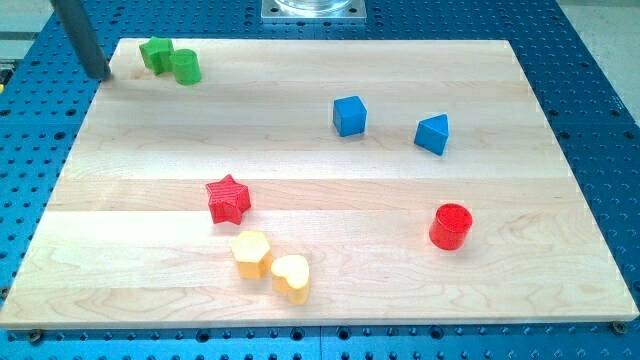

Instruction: Push the green star diagonally to the top right of the blue cube

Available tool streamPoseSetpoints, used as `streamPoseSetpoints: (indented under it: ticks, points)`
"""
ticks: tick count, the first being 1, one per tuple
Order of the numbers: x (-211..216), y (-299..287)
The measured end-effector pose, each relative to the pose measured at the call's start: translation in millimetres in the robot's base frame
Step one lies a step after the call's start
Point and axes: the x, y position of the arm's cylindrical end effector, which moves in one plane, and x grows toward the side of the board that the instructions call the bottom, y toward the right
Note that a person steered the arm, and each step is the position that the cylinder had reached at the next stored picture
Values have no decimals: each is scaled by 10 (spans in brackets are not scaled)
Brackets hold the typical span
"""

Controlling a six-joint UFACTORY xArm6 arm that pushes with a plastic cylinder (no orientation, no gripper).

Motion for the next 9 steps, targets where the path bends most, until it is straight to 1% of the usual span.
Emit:
streamPoseSetpoints:
  ticks: [1,3,4,5,6,7,8,9]
  points:
    - [-117,2]
    - [-60,1155]
    - [76,1684]
    - [15,1758]
    - [50,2274]
    - [81,3699]
    - [247,4418]
    - [412,3435]
